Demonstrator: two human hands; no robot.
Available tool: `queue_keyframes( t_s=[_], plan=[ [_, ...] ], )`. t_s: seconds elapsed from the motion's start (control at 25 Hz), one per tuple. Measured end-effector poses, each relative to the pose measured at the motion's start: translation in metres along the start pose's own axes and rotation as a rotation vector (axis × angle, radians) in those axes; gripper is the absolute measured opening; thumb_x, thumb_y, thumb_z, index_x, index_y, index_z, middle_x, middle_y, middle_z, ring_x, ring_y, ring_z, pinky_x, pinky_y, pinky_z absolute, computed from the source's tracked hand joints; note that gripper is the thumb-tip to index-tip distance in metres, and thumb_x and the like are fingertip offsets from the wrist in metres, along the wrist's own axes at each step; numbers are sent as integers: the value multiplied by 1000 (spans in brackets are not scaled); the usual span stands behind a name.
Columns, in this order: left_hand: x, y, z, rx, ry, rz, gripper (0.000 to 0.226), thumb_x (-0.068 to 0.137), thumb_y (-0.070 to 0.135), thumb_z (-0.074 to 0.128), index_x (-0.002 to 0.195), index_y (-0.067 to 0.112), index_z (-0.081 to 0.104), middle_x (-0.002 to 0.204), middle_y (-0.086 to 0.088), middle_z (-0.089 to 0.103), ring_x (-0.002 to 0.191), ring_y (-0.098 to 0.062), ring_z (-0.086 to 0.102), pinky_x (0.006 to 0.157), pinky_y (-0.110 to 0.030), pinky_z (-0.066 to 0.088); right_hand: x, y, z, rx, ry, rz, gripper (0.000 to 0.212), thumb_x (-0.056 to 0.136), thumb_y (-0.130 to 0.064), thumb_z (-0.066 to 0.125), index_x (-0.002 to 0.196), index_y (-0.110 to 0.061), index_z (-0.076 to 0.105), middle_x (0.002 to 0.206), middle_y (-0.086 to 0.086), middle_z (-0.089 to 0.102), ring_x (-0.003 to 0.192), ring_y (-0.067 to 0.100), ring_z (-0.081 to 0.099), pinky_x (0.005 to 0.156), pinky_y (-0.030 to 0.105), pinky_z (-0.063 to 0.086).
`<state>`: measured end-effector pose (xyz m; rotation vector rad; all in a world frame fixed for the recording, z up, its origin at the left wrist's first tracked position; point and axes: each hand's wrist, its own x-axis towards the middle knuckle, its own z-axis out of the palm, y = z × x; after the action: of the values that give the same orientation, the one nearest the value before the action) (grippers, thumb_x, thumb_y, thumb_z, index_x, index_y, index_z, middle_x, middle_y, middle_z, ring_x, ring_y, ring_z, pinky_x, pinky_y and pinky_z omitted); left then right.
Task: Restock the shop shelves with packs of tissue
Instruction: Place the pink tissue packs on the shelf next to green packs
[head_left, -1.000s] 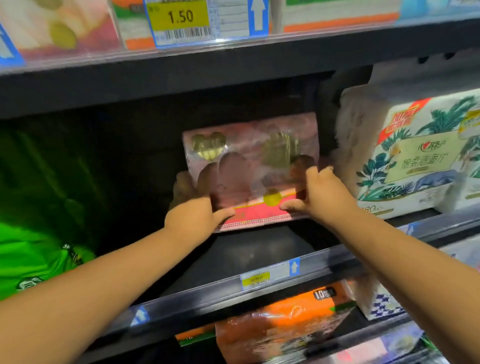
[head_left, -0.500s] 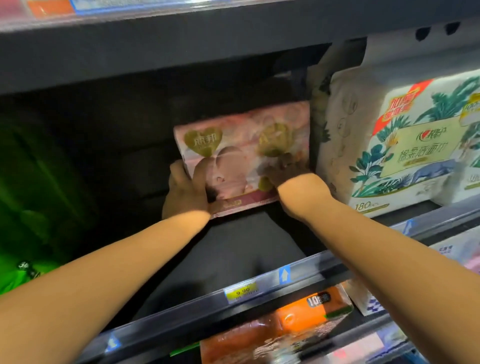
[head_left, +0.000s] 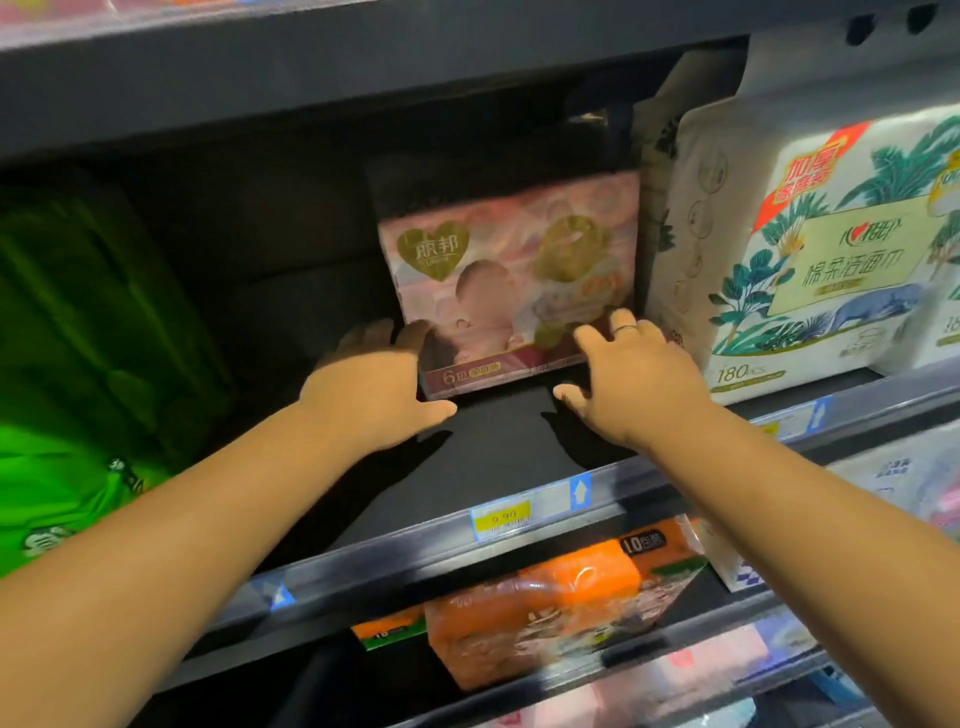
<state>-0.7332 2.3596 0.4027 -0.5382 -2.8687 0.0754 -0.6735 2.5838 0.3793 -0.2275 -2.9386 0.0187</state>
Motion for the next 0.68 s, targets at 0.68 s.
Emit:
queue_keyframes(
  t_s=[0.68],
  plan=[
    [-182,187,101,-334,93,580,67,75,55,52,133,22,48,134,-6,50,115,-26,49,96,-33,38,-277,84,101,20,140,263,65,73,-49,65,131,-21,56,131,16,54,120,39,50,83,49,48]
  ],
)
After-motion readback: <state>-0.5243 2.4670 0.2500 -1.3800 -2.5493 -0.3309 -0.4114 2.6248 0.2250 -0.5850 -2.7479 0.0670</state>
